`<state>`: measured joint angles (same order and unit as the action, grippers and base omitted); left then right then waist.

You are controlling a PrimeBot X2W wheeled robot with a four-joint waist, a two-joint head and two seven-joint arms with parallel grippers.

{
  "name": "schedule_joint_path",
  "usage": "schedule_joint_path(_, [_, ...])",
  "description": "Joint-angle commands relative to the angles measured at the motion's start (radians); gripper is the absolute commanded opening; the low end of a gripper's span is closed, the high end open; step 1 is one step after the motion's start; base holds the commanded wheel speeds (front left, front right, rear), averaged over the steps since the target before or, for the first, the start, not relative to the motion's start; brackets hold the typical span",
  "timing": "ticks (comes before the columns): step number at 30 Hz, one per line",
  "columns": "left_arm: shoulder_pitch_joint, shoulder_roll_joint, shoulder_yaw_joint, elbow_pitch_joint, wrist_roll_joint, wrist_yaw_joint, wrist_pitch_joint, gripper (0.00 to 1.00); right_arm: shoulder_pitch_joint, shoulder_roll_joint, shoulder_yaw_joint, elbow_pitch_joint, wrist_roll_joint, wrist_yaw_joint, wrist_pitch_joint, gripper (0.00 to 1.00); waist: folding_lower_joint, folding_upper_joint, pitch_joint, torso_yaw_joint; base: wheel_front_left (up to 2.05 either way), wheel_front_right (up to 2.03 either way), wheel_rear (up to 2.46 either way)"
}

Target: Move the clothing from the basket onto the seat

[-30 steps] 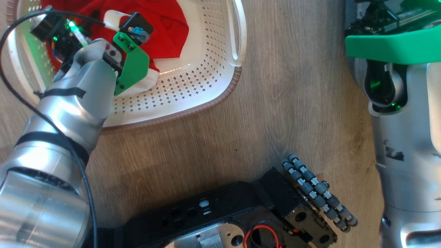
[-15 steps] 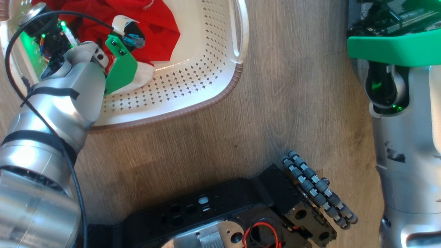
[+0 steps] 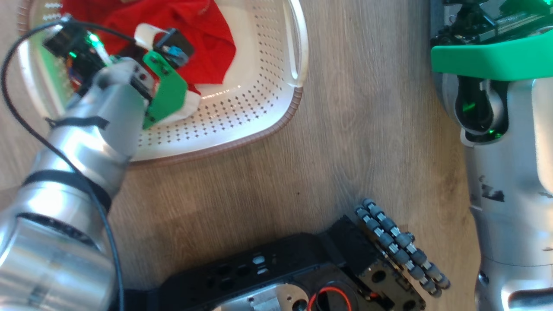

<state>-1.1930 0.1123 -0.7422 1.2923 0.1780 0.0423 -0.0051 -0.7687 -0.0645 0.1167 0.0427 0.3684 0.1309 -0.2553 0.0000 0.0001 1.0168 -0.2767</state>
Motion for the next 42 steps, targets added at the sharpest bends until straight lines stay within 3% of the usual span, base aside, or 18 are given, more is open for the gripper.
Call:
schedule_joint_path(1, [0.047, -0.003, 0.020, -0.012, -0.017, 0.004, -0.027, 0.00, 0.035, 0.014, 0.009, -0.021, -0.019, 0.000, -0.006, 1.00, 0.0000, -0.0001, -0.045, 0.028, 0.00, 0.00, 0.00])
schedule_joint_path(13, [0.133, -0.060, 0.079, -0.036, -0.164, -0.017, -0.169, 0.00, 0.073, 0.014, 0.007, 0.048, -0.125, 0.000, -0.006, 1.00, 0.0000, -0.0001, -0.251, 0.146, 0.00, 0.00, 0.00])
schedule_joint_path(18, [0.203, -0.062, 0.086, -0.135, -0.278, -0.035, -0.203, 0.00, 0.100, -0.005, 0.025, 0.086, -0.136, 0.000, -0.006, 1.00, 0.0000, -0.0001, -0.348, 0.189, 0.00, 0.00, 0.00])
schedule_joint_path(29, [0.315, -0.062, 0.007, -0.292, -0.488, 0.016, -0.234, 0.00, 0.191, -0.057, 0.029, 0.181, -0.126, 0.000, -0.006, 1.00, 0.0000, -0.0001, -0.561, 0.269, 0.00, 0.00, 0.00])
schedule_joint_path(42, [0.380, -0.062, -0.025, -0.450, -0.629, 0.077, -0.256, 0.00, 0.334, -0.053, 0.009, 0.246, -0.125, 0.000, -0.006, 1.00, 0.0000, -0.0001, -0.741, 0.312, 0.00, 0.00, 0.00])
